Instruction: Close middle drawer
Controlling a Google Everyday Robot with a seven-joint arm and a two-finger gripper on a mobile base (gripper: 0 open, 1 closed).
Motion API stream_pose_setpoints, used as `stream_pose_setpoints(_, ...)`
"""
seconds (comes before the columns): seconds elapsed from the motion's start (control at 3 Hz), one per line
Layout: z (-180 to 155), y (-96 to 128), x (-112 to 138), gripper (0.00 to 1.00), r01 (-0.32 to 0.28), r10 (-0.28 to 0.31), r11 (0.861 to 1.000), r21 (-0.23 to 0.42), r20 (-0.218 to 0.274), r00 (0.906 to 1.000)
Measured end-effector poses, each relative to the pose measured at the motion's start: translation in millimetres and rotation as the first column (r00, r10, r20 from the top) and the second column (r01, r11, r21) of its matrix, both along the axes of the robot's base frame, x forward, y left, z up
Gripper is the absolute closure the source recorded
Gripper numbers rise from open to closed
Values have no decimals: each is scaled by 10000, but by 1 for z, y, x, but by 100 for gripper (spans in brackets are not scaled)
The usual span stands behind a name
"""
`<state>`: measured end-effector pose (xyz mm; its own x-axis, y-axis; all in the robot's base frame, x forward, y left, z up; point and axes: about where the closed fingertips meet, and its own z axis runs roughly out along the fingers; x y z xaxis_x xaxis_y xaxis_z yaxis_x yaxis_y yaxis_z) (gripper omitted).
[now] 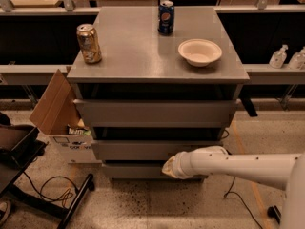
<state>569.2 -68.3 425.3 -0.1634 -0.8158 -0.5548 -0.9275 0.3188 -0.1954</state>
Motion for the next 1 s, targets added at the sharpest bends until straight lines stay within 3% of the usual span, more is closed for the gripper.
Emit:
stream_pose_setpoints(0.33, 32, -24, -54, 100, -853, 828, 9915, -981, -293, 9961)
stream_pose_setpoints(0.67, 81, -70, -84, 100, -1258, 1199, 9759, -1781, -434, 9918)
stream_pose_setpoints(1.0, 133, -123, -79, 100, -1344, 1301, 9523, -2740, -338, 9909)
